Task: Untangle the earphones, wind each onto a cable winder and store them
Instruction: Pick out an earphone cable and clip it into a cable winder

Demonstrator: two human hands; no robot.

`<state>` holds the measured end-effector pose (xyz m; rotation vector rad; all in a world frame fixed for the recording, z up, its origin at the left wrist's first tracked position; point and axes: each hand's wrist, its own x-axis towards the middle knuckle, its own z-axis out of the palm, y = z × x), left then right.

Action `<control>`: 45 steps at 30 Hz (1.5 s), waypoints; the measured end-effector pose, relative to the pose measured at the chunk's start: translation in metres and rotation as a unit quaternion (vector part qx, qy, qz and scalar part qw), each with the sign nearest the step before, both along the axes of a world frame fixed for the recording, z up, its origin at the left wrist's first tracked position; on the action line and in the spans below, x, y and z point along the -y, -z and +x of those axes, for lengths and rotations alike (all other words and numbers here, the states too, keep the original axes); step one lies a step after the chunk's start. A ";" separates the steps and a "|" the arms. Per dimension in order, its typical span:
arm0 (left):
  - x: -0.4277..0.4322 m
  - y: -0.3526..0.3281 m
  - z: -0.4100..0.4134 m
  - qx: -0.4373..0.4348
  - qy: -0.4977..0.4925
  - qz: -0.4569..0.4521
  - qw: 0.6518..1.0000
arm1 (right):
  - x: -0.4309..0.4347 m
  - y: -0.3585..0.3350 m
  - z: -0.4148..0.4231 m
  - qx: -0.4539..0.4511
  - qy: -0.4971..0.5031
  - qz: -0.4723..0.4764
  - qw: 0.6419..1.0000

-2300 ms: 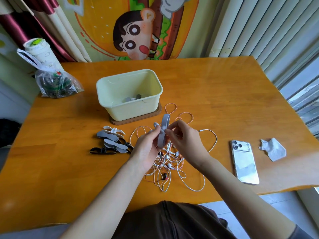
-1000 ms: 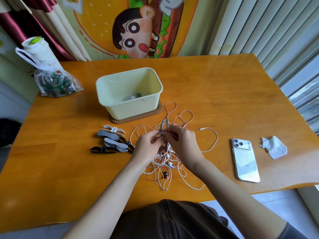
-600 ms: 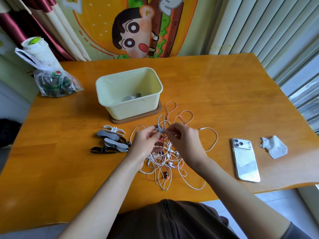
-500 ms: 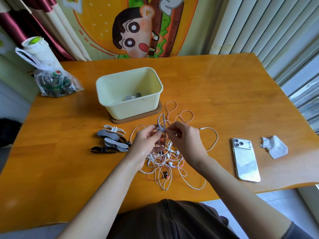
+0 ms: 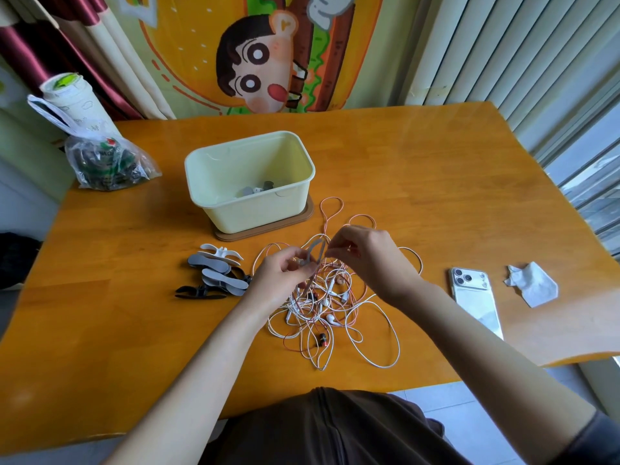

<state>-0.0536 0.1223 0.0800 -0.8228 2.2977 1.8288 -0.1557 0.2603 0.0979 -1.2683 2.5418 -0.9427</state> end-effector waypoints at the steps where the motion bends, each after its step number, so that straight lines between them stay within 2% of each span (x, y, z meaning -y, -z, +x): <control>1: 0.000 0.000 0.001 0.005 0.015 -0.001 1.000 | 0.000 -0.003 -0.003 -0.006 -0.002 0.000 1.000; 7: 0.002 -0.006 0.001 0.009 0.060 0.045 0.997 | -0.001 -0.013 -0.017 0.001 -0.008 -0.021 1.000; 17: 0.006 -0.014 0.000 0.046 0.107 0.064 0.991 | -0.002 -0.013 -0.017 0.021 -0.021 -0.045 0.999; 26: 0.005 -0.011 0.002 0.002 0.081 0.089 0.993 | -0.005 -0.005 -0.018 0.074 0.022 -0.097 0.992; 29: 0.004 -0.013 0.000 -0.035 0.084 0.143 0.986 | -0.007 0.003 -0.018 0.113 0.044 -0.102 0.987; 33: 0.003 -0.017 -0.003 -0.103 0.036 0.194 0.975 | -0.006 0.018 -0.007 0.204 0.073 -0.119 0.969; 37: 0.003 -0.014 -0.007 -0.129 -0.028 0.218 0.967 | -0.003 0.031 0.013 0.255 0.080 -0.130 0.955; 41: 0.004 -0.009 -0.008 -0.144 -0.083 0.231 0.959 | -0.001 0.036 0.027 0.270 0.087 -0.130 0.950; 45: 0.006 -0.005 -0.010 -0.156 -0.137 0.224 0.952 | -0.001 0.034 0.034 0.244 0.078 -0.105 0.961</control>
